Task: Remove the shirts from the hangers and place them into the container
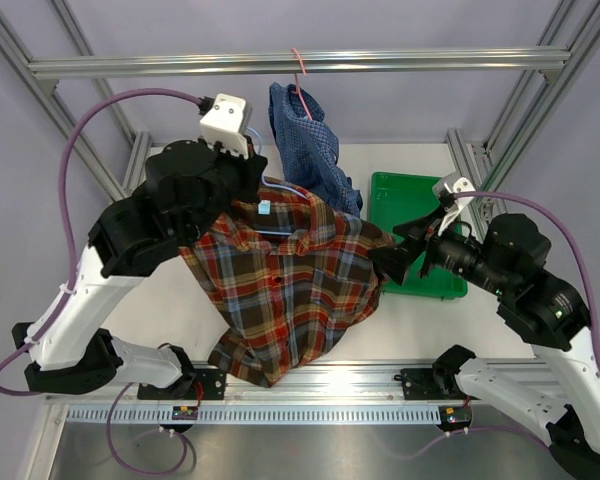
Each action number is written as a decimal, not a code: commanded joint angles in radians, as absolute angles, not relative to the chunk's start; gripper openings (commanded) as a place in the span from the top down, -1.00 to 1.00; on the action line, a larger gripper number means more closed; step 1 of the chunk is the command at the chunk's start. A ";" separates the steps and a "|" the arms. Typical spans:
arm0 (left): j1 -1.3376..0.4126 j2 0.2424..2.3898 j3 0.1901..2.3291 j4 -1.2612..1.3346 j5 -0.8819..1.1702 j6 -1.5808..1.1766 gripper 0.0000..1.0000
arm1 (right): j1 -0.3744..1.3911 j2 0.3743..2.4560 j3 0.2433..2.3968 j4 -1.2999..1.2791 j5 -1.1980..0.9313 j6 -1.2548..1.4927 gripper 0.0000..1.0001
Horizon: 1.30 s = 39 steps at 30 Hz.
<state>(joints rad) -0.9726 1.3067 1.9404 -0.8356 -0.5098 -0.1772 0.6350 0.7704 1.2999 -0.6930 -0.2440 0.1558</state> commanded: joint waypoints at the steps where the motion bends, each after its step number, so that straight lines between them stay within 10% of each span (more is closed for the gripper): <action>1: -0.965 1.261 2.016 -0.836 -0.552 -0.140 1.00 | 0.646 0.798 1.263 -0.670 -0.207 0.107 -0.75; 13: -0.965 1.236 1.994 -0.838 -0.532 -0.155 1.00 | 0.644 0.917 1.223 -0.528 -0.216 0.064 -0.62; 15: -0.966 1.235 1.997 -0.841 -0.545 -0.149 1.00 | 0.644 0.934 1.235 -0.531 -0.221 0.075 -0.12; 16: -0.965 1.236 1.997 -0.839 -0.572 -0.144 1.00 | 0.644 0.937 1.236 -0.532 -0.221 0.083 0.86; 17: -0.966 1.241 1.997 -0.838 -0.598 -0.137 1.00 | 0.644 0.933 1.235 -0.541 -0.200 0.097 1.00; 39: -0.465 1.183 1.867 -0.759 -0.183 -0.209 1.00 | 0.644 0.652 1.217 -0.690 0.368 0.209 1.00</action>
<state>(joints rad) -0.5583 1.2705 1.8538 -0.8303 -0.2054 -0.2367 0.6506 0.6842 1.2106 -0.6353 0.1459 0.1871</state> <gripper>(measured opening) 0.039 0.023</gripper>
